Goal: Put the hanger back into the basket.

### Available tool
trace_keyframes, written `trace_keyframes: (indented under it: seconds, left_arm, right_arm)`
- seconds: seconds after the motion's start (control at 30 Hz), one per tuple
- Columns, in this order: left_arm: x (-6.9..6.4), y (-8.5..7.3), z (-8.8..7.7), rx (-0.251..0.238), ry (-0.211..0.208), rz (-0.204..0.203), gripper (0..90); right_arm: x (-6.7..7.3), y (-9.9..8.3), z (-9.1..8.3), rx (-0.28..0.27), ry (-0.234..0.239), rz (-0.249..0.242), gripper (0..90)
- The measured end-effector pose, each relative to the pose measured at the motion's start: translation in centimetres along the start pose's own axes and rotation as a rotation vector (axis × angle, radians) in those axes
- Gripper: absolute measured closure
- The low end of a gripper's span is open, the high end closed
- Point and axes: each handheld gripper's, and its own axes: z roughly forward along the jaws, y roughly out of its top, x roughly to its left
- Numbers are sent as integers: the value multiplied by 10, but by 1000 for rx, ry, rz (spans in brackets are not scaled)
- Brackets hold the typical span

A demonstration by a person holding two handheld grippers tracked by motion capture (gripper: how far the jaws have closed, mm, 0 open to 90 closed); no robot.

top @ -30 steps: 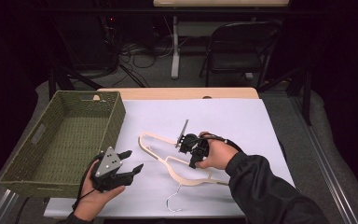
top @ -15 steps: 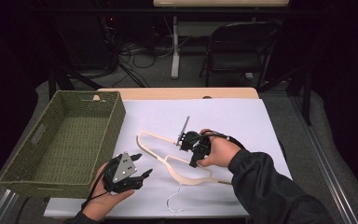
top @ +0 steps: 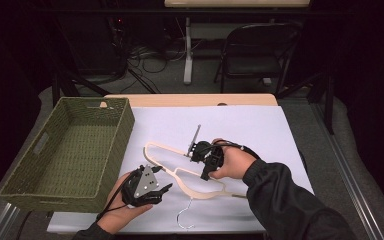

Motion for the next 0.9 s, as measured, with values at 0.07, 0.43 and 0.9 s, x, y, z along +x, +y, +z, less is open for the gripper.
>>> trace_keyframes:
  seconds: [0.07, 0.43, 0.9]
  left_arm:
    - [-1, 1, 2, 4, 0, 14, 385]
    - [-5, 6, 11, 16, 8, 87, 375]
    - [-11, 7, 15, 43, 18, 174, 363]
  right_arm:
    - [0, 0, 0, -5, 4, -7, 859]
    - [2, 0, -2, 7, 6, -8, 859]
    - [1, -1, -4, 4, 31, -2, 859]
